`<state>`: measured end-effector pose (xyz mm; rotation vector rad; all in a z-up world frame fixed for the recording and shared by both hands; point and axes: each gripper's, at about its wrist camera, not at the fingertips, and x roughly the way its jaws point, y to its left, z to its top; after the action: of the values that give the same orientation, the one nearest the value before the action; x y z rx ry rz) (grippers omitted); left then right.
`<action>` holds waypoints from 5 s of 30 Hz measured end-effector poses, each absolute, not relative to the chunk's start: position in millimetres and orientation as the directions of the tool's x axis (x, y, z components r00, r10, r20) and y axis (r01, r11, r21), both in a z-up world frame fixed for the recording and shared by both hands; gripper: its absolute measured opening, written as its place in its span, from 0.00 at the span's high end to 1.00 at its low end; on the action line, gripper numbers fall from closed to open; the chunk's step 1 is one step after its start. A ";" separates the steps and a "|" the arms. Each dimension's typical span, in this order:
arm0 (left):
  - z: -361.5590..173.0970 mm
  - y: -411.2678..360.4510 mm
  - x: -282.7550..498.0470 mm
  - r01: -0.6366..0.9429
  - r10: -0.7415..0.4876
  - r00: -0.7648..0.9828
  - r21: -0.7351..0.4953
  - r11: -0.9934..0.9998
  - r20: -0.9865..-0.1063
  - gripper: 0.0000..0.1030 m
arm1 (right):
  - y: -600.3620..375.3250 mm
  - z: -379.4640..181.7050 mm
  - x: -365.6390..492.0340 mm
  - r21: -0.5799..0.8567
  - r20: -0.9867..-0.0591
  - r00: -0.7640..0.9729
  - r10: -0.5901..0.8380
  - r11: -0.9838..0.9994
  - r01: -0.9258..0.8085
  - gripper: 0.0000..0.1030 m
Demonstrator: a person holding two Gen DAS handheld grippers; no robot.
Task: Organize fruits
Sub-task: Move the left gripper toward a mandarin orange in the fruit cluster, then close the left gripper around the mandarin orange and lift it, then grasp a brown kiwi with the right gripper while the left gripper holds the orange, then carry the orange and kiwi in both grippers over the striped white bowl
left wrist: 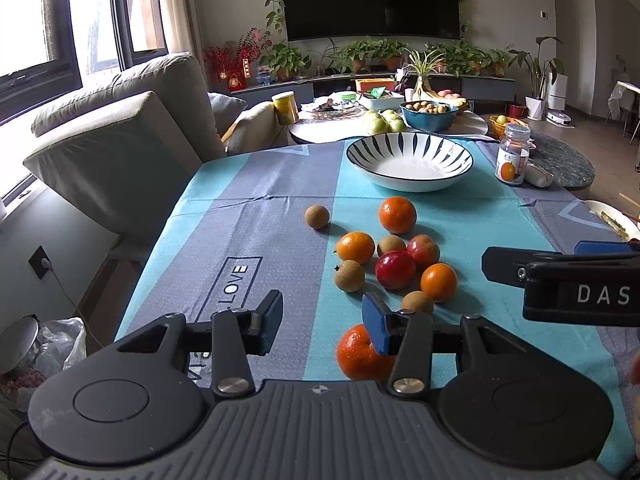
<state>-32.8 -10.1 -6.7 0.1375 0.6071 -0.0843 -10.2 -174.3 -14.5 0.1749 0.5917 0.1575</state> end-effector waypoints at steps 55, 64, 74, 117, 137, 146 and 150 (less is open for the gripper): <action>-17.0 -9.5 -38.5 0.141 -0.048 0.786 0.103 0.985 -0.616 0.59 | -175.3 -13.0 -23.9 0.202 -0.533 0.823 0.196 0.974 -0.102 0.23; -20.3 -9.5 -39.7 0.182 -0.096 0.772 0.073 0.981 -0.628 0.59 | -176.6 -12.8 -22.2 0.195 -0.538 0.822 0.186 0.976 -0.093 0.23; -27.7 -15.3 -33.0 0.212 -0.135 0.747 0.041 0.976 -0.651 0.59 | -174.4 -16.0 -20.3 0.186 -0.551 0.813 0.188 0.977 -0.100 0.23; -21.2 31.4 -0.1 0.125 -0.074 0.809 0.047 0.991 -0.583 0.67 | -119.3 -46.3 21.0 0.139 -0.624 0.692 0.364 0.923 -0.360 0.24; 9.0 -56.7 104.8 0.335 -0.244 0.818 0.087 0.938 -0.522 0.67 | -199.4 -4.1 86.9 0.198 -0.467 0.845 0.262 0.962 -0.189 0.24; -7.7 -74.0 163.7 0.356 -0.271 0.780 0.045 0.933 -0.564 0.67 | -208.1 -13.0 131.6 0.191 -0.481 0.838 0.257 0.964 -0.186 0.24; -12.7 -75.7 177.1 0.359 -0.276 0.771 0.035 0.933 -0.574 0.67 | -211.1 -20.4 141.8 0.201 -0.494 0.829 0.260 0.962 -0.182 0.24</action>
<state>177.1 -75.7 -12.7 0.1457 0.5980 -0.3457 141.8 -211.1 -20.4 0.1479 0.5445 0.2357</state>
